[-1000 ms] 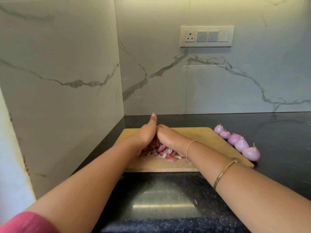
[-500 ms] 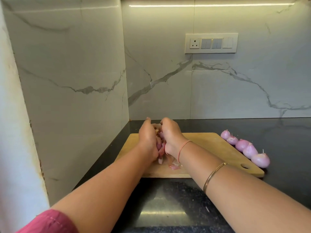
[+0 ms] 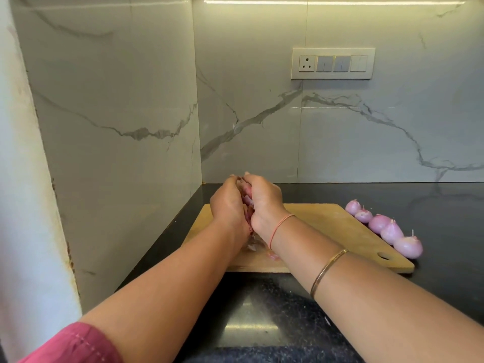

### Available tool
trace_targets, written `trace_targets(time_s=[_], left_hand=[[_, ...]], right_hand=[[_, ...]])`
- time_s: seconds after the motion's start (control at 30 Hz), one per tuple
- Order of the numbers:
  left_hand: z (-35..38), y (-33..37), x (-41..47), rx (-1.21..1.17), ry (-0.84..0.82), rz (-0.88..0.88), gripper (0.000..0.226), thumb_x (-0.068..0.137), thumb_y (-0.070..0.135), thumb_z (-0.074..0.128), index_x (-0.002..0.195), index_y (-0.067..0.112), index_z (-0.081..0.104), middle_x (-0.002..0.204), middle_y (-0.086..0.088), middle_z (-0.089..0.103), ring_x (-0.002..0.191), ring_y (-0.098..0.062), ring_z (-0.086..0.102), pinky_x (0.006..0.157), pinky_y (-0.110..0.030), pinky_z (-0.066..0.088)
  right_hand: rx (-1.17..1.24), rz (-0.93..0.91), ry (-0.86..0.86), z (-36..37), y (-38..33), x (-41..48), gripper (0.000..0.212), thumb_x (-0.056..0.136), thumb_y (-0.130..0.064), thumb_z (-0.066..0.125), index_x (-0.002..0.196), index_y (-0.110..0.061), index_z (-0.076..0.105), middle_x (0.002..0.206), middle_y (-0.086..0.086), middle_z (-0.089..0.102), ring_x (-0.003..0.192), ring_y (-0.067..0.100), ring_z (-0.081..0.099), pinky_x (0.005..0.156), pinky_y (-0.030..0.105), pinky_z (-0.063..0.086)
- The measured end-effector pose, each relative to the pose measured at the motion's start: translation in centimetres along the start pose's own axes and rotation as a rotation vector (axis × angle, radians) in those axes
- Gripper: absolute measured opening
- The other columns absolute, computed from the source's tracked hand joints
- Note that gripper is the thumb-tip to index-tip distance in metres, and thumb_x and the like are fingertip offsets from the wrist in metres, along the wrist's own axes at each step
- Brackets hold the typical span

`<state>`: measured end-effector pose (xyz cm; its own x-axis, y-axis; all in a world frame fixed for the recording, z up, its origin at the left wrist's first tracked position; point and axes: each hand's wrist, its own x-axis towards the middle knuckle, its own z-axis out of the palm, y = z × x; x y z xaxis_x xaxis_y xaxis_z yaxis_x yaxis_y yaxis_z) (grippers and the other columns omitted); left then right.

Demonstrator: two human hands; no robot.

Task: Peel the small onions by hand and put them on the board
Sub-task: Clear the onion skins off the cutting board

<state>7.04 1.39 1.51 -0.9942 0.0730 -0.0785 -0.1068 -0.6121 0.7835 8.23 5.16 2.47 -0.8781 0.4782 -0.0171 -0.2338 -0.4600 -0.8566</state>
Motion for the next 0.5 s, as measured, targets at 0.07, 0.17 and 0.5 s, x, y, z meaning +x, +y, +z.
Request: trace_targets(time_s=[0.07,0.17,0.5], left_hand=[[0.3,0.0,-0.7,-0.005,0.027,0.008,0.030,0.091,0.022,0.057,0.063,0.014,0.058,0.048,0.003,0.055,0.042,-0.009,0.050,0.046,-0.017,0.042],[0.7,-0.2,-2.1,-0.031,0.038,0.013,0.028,0.090,0.021,0.060,0.063,0.013,0.059,0.048,0.003,0.054,0.034,-0.006,0.047,0.038,-0.011,0.038],[1.1,-2.0,-12.6,-0.047,-0.020,0.196,0.038,0.088,0.009,0.054,0.051,0.014,0.047,0.041,0.001,0.046,0.034,-0.011,0.039,0.039,-0.017,0.033]], right_hand=[[0.025,-0.014,0.005,-0.3,-0.2,-0.4,0.024,0.088,-0.005,0.059,0.065,-0.008,0.057,0.036,-0.006,0.054,0.031,0.004,0.051,0.036,0.011,0.040],[0.062,-0.014,0.002,-1.0,-0.6,-1.3,0.024,0.086,-0.003,0.060,0.064,-0.008,0.058,0.036,-0.005,0.054,0.030,0.004,0.051,0.035,0.011,0.039],[0.098,-0.028,-0.090,-5.9,-3.1,-10.4,0.033,0.089,-0.008,0.059,0.057,-0.011,0.054,0.038,-0.004,0.051,0.031,0.005,0.048,0.036,0.010,0.037]])
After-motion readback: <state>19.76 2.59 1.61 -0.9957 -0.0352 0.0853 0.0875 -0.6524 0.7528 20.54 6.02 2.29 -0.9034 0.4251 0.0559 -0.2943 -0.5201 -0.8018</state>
